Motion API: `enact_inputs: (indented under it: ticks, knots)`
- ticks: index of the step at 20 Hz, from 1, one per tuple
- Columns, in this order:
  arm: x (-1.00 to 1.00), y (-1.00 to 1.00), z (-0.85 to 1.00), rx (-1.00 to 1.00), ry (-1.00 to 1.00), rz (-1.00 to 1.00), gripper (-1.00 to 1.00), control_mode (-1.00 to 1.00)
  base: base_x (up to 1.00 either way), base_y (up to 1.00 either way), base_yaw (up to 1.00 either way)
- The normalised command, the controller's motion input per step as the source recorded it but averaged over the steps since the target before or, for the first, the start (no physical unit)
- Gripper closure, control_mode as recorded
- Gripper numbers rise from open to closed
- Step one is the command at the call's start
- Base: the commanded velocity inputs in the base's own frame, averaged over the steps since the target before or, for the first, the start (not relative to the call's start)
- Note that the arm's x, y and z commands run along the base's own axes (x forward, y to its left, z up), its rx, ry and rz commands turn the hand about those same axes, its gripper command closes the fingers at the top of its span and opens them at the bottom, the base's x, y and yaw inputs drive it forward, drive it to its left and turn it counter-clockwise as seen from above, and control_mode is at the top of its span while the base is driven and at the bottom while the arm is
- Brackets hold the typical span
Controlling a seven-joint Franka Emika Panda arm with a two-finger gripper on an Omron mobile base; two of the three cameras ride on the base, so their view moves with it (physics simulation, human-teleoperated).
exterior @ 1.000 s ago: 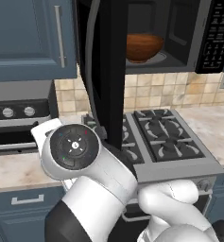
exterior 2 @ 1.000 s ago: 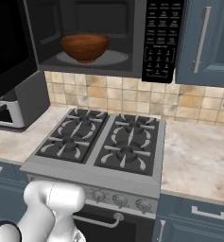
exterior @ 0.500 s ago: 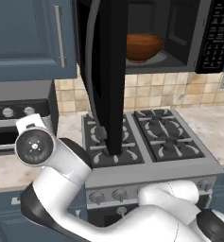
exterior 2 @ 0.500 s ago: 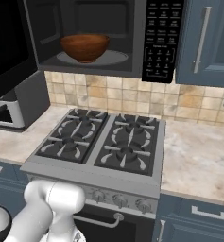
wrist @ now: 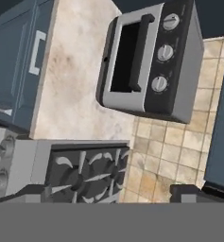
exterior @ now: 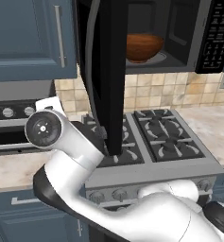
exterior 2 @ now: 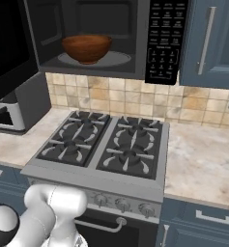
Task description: Pick the carrot from the sink and place it in the bowl. Then pick the bowl and place it in the microwave. Then close the microwave door and press the start button.
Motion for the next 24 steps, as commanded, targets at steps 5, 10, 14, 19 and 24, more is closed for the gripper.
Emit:
enact_inputs:
  ticks: [5, 10, 14, 19, 24]
  knots:
    - [0.00, -0.94, 0.36, 0.06, -0.14, -0.04, -1.00, -1.00, 0.00, 0.00, 0.00]
    - [0.00, -1.00, 0.13, 0.08, -0.15, 0.00, -1.00, -1.00, 0.00, 0.00, 0.00]
    - [0.03, -1.00, 0.26, 0.09, -0.12, 0.00, -1.00, -1.00, 0.00, 0.00, 0.00]
    - [0.42, -1.00, 0.38, 0.04, -0.07, -0.01, -1.00, -1.00, 0.00, 0.00, 0.00]
    - [0.76, -0.97, 0.41, 0.00, -0.04, -0.13, -1.00, -1.00, 0.00, 0.00, 0.00]
